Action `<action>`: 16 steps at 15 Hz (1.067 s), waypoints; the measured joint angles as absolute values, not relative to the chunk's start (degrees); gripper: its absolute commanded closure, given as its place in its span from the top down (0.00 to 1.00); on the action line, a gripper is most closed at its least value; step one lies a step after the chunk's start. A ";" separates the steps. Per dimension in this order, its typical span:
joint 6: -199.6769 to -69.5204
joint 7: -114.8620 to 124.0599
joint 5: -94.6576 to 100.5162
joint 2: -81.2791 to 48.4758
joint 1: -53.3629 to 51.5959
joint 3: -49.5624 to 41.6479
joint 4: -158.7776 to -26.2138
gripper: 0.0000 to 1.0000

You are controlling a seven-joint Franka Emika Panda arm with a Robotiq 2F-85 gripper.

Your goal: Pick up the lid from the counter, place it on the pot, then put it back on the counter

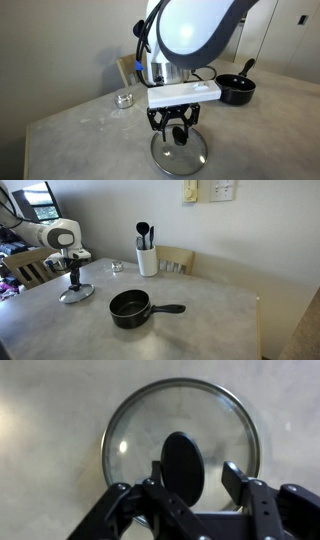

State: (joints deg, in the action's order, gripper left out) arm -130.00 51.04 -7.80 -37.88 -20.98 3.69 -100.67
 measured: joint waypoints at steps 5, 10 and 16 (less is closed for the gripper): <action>-127.55 50.37 -7.75 -37.44 -20.63 4.16 -100.40 0.14; -126.32 42.21 -5.29 -36.56 -20.01 4.16 -100.54 0.14; -121.81 26.43 1.52 -32.08 -18.78 4.06 -101.11 0.14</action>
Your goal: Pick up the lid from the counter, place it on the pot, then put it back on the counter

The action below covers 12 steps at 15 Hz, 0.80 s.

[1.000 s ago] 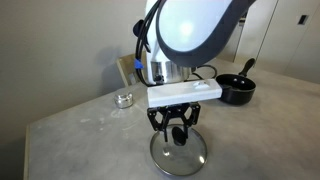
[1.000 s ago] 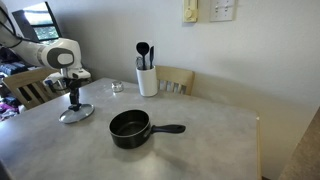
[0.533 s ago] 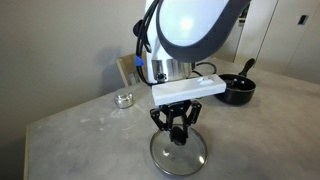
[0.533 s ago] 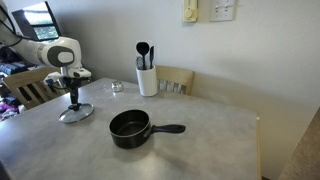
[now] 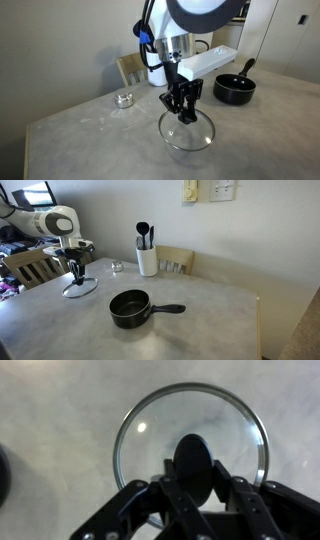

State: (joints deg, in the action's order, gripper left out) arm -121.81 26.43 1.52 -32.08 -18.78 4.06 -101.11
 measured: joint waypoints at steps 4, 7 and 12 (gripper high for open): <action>-117.28 15.18 6.39 -27.30 -17.39 4.05 -102.18 0.14; -115.18 6.57 10.44 -22.90 -15.63 4.06 -104.16 0.14; -114.33 -4.01 13.89 -14.94 -12.04 4.06 -109.14 0.14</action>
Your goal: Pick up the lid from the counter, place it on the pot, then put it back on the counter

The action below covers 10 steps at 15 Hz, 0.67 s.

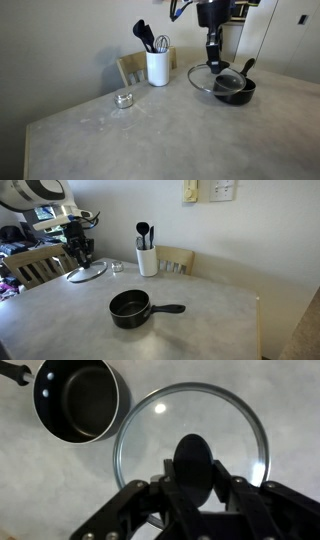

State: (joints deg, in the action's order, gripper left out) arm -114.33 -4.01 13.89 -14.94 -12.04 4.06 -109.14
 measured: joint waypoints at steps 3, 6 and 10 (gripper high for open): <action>-115.09 -6.54 14.11 -11.36 -9.73 3.92 -111.88 0.14; -116.55 -9.54 14.09 -9.18 -7.12 3.21 -114.38 0.14; -120.13 -15.66 14.09 -7.80 -3.12 1.12 -117.12 0.14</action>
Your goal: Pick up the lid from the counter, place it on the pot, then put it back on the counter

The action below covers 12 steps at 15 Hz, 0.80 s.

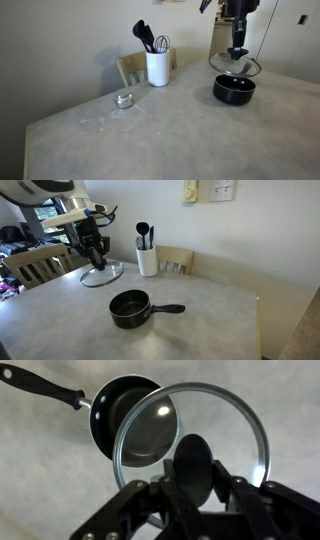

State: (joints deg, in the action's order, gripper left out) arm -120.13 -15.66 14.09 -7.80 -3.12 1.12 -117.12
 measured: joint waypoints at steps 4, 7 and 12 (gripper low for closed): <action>-125.06 -22.54 13.82 -7.80 0.83 -1.30 -118.56 0.14; -127.17 -26.37 13.68 -8.12 2.79 -2.34 -119.17 0.14; -129.00 -30.12 12.64 -11.07 4.35 -2.64 -119.88 0.14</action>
